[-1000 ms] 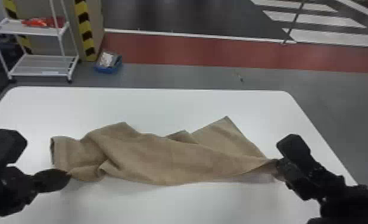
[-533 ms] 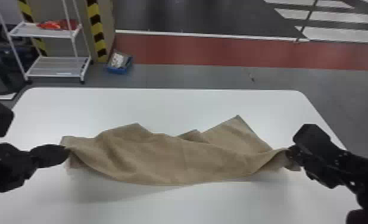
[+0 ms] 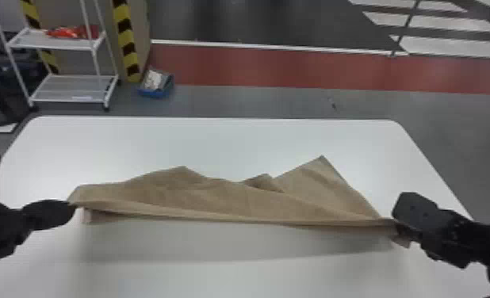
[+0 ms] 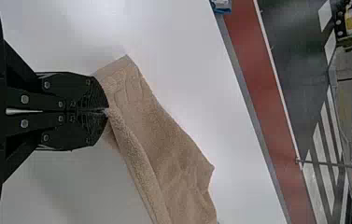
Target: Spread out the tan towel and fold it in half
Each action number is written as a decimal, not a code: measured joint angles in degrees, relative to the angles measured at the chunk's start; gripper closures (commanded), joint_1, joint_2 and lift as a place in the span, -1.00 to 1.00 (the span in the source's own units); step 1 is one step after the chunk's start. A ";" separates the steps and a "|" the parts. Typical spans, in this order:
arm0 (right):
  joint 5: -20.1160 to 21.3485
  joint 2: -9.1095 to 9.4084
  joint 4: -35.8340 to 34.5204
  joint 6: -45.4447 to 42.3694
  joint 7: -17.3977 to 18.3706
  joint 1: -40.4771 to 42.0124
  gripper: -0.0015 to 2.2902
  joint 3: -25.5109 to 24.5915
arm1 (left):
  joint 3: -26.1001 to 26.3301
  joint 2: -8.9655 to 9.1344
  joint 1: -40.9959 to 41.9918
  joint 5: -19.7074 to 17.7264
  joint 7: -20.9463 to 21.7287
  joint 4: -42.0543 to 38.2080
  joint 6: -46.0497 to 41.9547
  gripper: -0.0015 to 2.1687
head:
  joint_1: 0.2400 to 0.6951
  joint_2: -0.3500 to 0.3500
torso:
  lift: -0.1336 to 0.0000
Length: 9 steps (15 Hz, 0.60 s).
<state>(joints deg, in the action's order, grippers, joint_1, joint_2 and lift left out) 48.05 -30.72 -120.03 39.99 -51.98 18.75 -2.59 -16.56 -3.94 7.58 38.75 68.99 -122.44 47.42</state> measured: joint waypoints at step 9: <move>2.74 3.35 0.99 1.41 1.01 0.66 -0.27 4.22 | -3.01 -0.58 1.55 -2.02 0.26 0.24 -1.15 0.33 | 1.00 -0.17 | -0.86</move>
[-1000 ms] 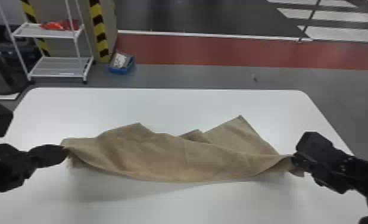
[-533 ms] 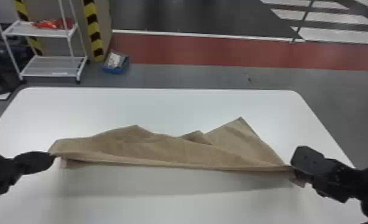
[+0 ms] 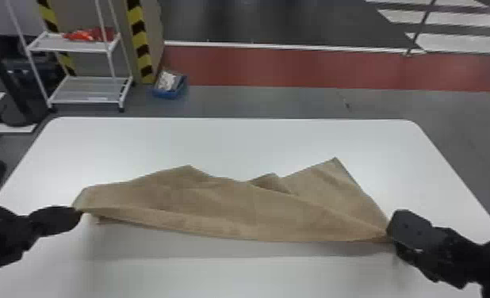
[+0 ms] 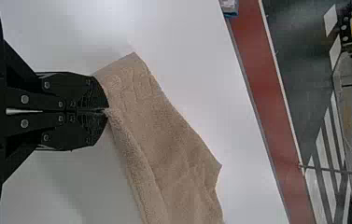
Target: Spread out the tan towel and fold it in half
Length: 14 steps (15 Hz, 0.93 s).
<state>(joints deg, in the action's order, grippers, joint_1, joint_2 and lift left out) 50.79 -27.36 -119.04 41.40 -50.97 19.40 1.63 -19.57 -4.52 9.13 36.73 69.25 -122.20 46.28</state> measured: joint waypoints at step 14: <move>4.33 3.52 -9.60 4.76 -1.29 7.66 -0.27 -1.22 | -4.56 -2.67 3.08 -5.50 0.35 -1.11 -1.32 0.33 | 1.00 0.00 | -0.86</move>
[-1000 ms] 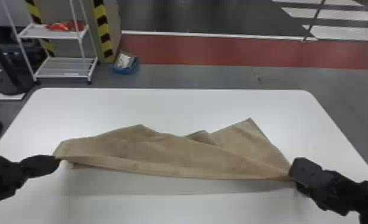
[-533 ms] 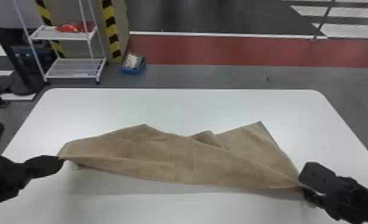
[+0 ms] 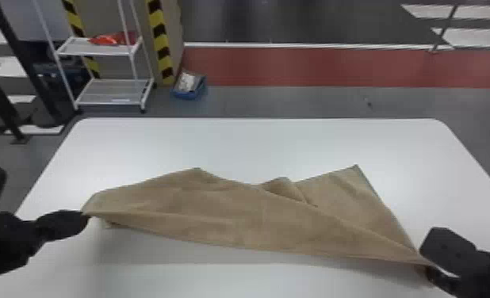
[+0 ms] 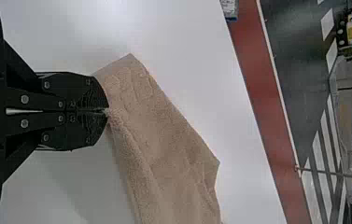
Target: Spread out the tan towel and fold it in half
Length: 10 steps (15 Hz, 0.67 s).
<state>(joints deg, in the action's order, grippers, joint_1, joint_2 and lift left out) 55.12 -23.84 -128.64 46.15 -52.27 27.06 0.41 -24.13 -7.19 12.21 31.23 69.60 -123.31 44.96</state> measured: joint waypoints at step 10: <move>0.06 -1.08 -0.82 -0.11 -2.65 0.56 0.44 -2.89 | -1.05 -1.26 -2.61 -0.36 -0.39 1.78 0.18 0.33 | 1.00 -0.01 | -0.86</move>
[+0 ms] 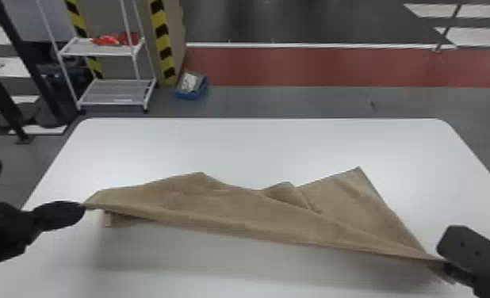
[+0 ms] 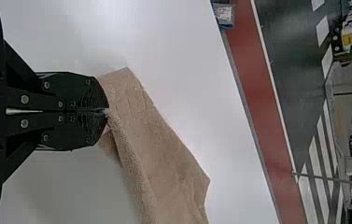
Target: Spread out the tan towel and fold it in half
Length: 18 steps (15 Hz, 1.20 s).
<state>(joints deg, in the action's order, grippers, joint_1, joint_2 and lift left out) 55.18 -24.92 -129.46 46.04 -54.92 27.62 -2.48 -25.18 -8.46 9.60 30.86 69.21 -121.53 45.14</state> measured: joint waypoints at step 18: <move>-40.46 4.63 26.04 10.04 18.47 -48.99 0.44 -1.50 | 17.69 2.90 -46.01 -4.72 -27.08 33.81 12.23 0.33 | 0.31 -0.16 | -0.86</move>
<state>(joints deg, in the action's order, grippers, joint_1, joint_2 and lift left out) 14.72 -20.29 -103.42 56.08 -36.45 -21.37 -3.99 -7.49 -5.56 -36.41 26.14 42.13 -87.72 57.37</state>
